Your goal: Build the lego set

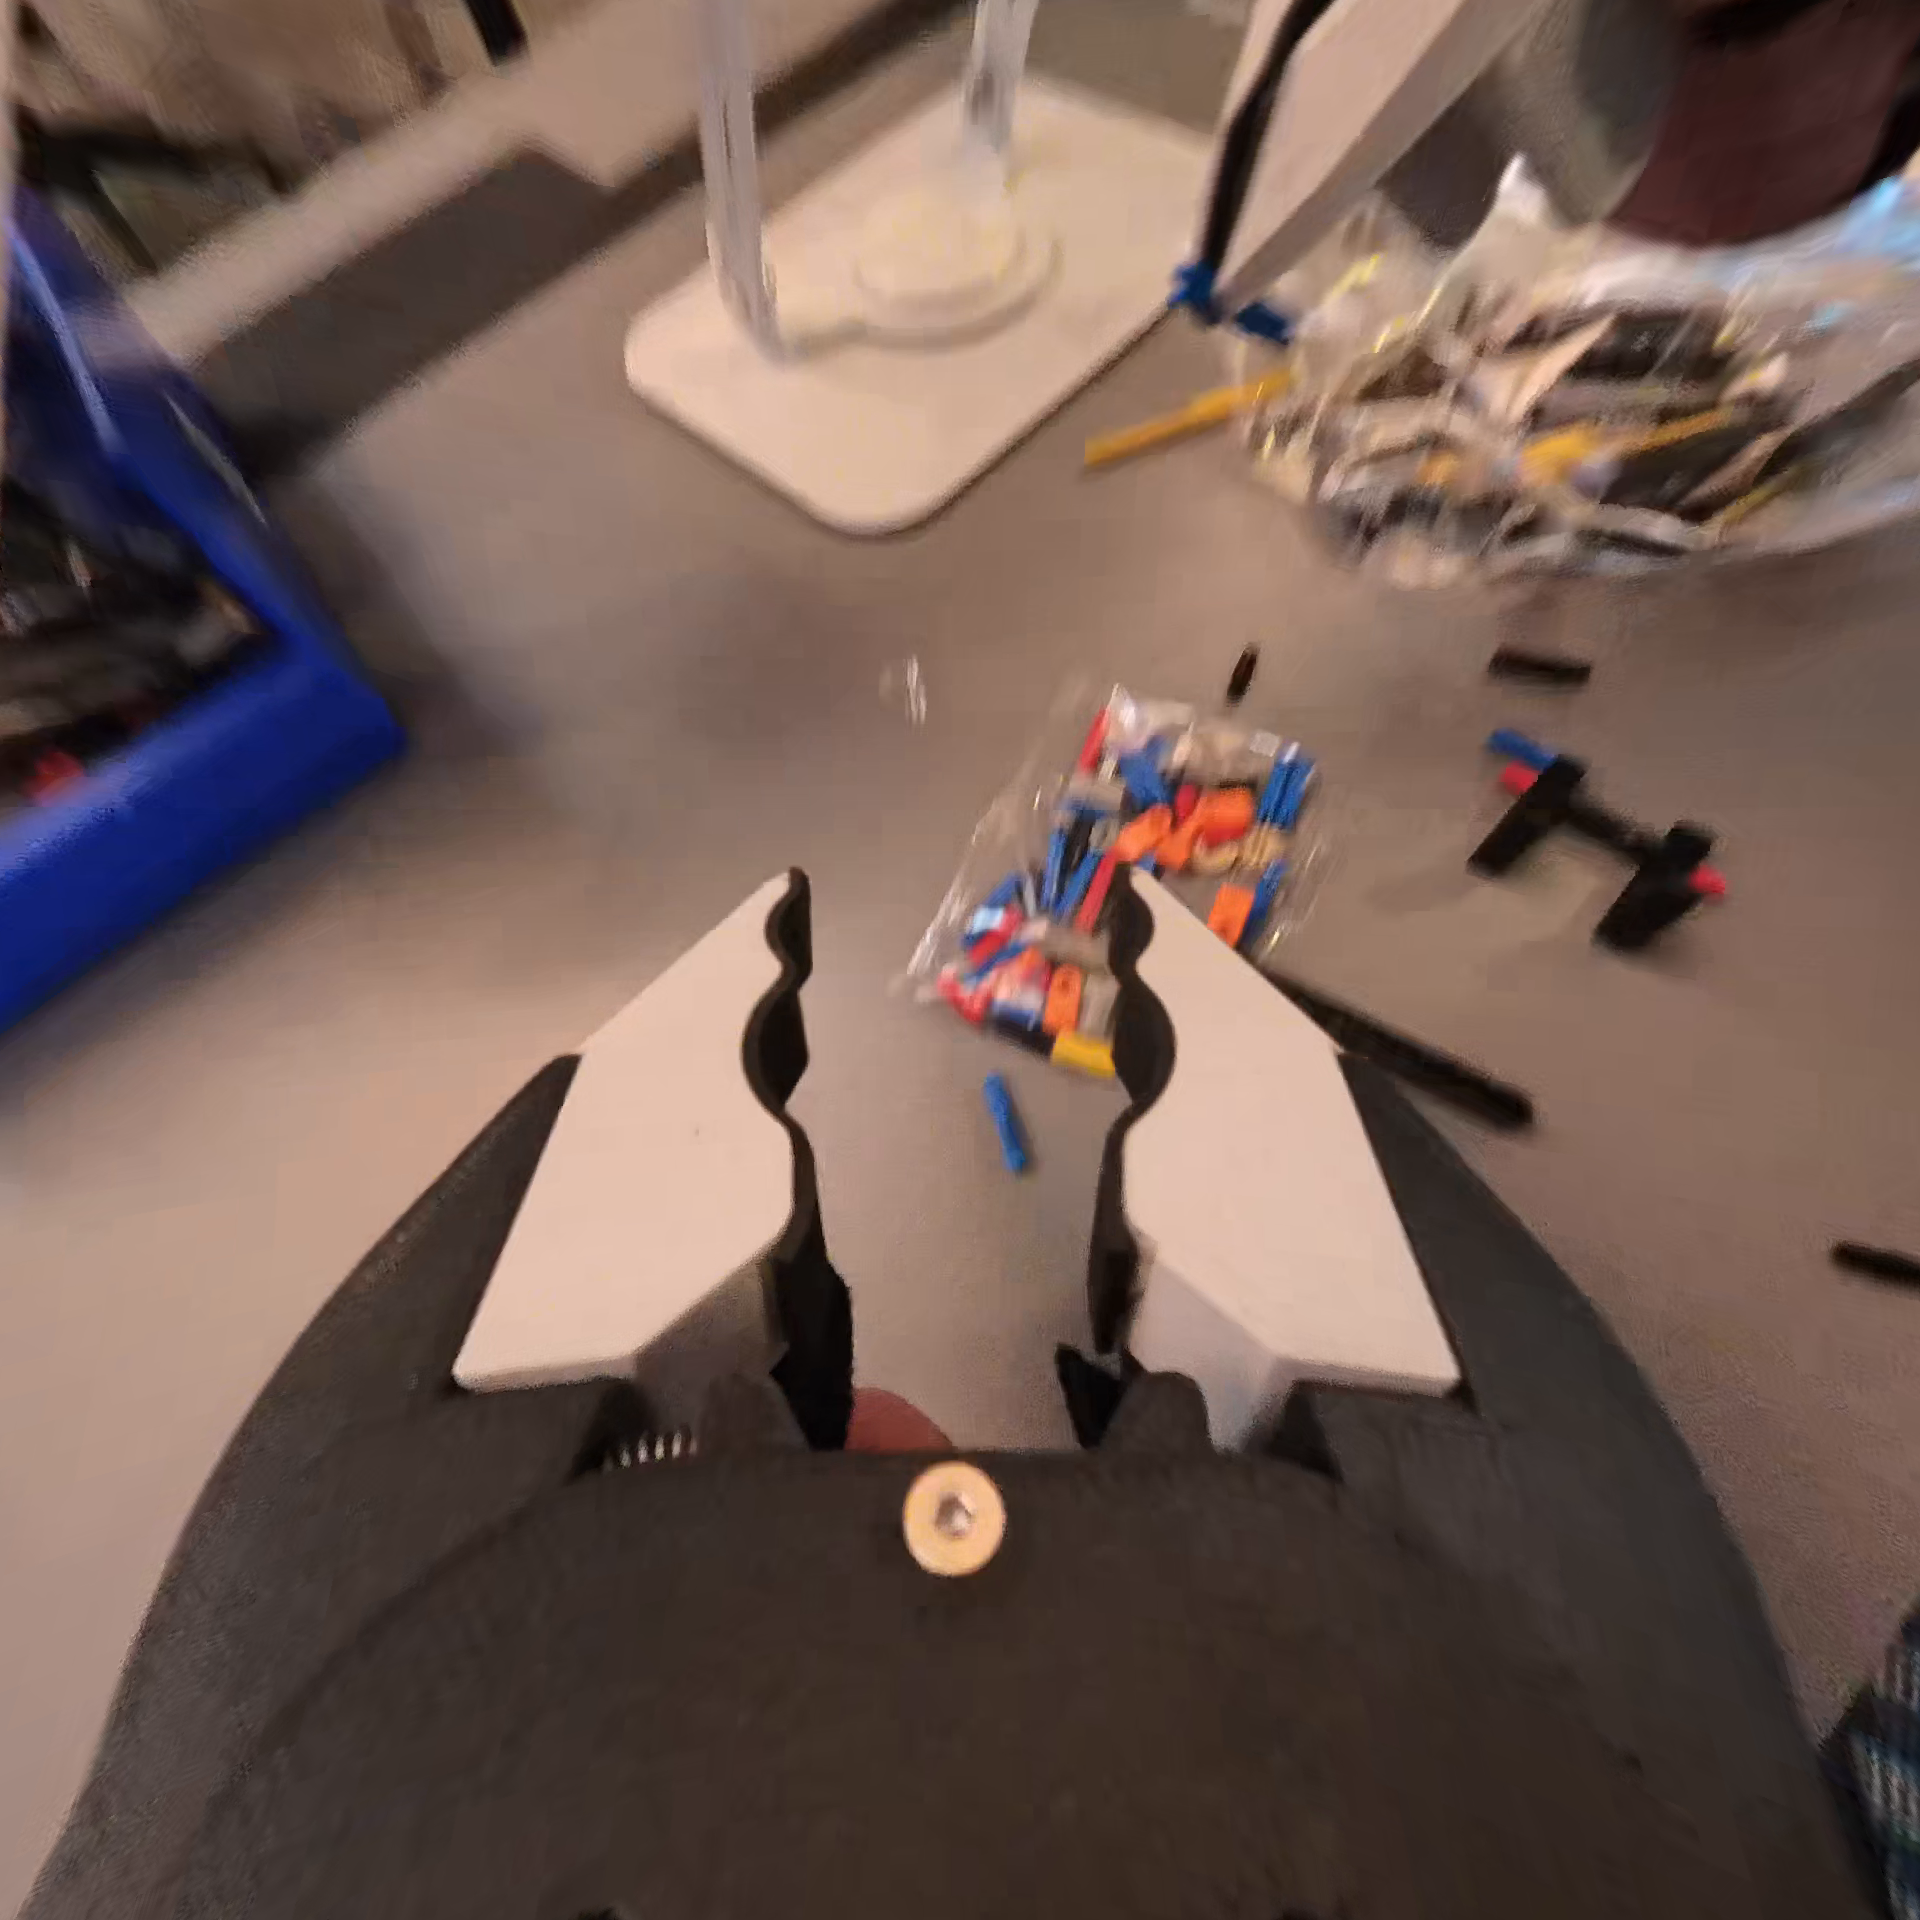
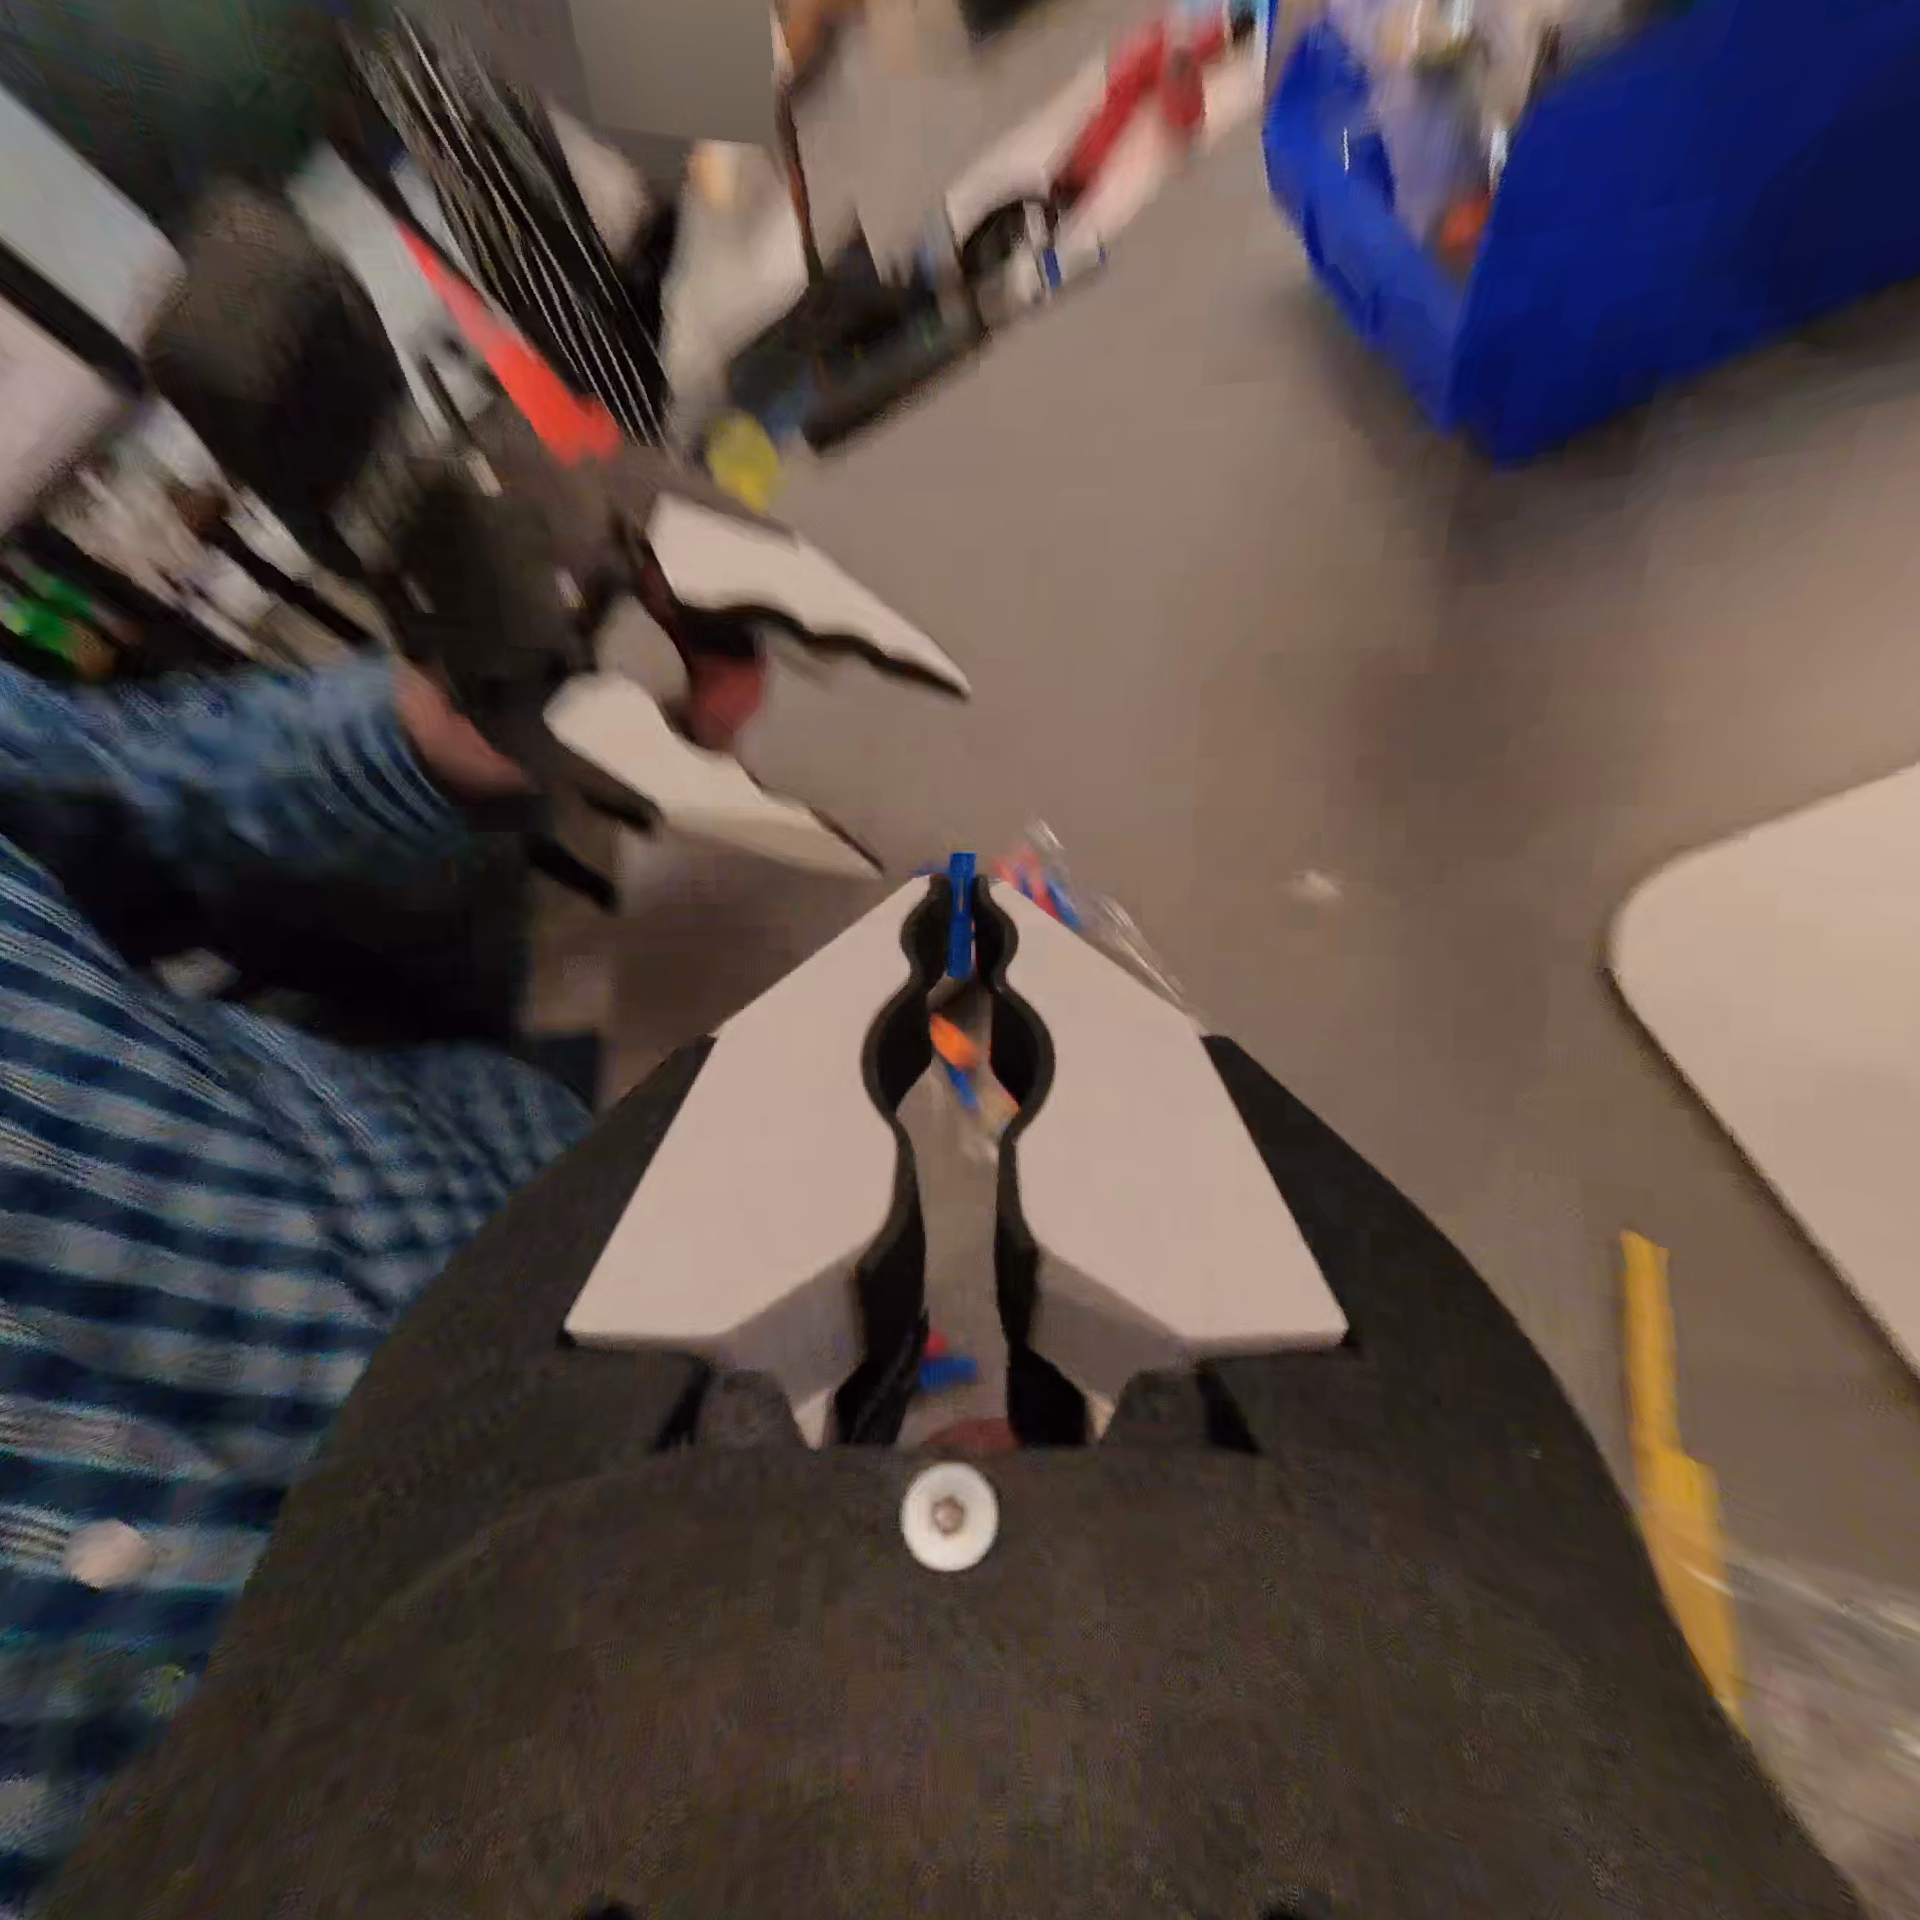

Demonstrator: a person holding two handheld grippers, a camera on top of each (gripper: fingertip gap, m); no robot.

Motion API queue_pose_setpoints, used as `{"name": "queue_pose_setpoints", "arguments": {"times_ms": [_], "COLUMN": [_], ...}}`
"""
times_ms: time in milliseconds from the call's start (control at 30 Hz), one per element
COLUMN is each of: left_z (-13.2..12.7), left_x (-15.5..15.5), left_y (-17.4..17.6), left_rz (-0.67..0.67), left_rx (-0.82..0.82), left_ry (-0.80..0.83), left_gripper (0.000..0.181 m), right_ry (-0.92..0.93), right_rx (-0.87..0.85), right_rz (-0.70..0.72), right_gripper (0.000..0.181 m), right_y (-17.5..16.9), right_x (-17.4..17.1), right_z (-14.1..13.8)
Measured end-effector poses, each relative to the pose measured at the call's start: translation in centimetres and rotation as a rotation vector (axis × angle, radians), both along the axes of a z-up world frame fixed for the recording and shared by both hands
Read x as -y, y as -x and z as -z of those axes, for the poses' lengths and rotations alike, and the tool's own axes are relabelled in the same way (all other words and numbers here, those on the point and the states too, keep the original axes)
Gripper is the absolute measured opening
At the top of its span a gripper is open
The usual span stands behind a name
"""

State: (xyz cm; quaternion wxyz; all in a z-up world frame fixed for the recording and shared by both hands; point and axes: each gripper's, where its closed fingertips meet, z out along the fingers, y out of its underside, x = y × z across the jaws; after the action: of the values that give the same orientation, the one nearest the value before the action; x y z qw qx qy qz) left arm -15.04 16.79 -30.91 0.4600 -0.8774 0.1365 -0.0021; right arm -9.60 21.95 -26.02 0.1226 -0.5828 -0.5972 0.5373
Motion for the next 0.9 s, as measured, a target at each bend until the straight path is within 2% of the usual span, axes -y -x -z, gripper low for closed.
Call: {"name": "queue_pose_setpoints", "arguments": {"times_ms": [133, 200, 300, 400, 667, 900], "left_z": [-4.7, -6.7, -8.5, -9.2, -9.8, -10.1], "left_x": [-2.3, -3.1, -3.8, -4.1, -3.7, -3.7], "left_y": [-4.0, -5.5, -5.9, -5.5, -6.5, -6.4], "left_rz": [0.059, 0.071, 0.04, -0.003, -0.002, -0.009], "left_rx": [-0.078, -0.137, -0.221, -0.25, -0.271, -0.272], "left_ry": [-0.202, -0.294, -0.367, -0.38, -0.405, -0.426], "left_gripper": [0.051, 0.047, 0.038, 0.034, 0.009, 0.002], "right_ry": [0.369, 0.504, 0.644, 0.707, 0.735, 0.73], "right_rx": [-0.191, -0.25, -0.304, -0.335, -0.374, -0.398], "right_rz": [0.129, 0.179, 0.235, 0.258, 0.292, 0.314], "right_gripper": [0.001, 0.001, 0.001, 0.001, 0.001, 0.001], "right_y": [0.9, 0.9, 0.7, 0.1, -0.4, -0.6], "right_x": [1.0, 0.9, 0.9, 1.4, 2.1, 1.7], "right_z": [-4.9, -5.7, -5.8, -5.9, -6.5, -6.7]}}
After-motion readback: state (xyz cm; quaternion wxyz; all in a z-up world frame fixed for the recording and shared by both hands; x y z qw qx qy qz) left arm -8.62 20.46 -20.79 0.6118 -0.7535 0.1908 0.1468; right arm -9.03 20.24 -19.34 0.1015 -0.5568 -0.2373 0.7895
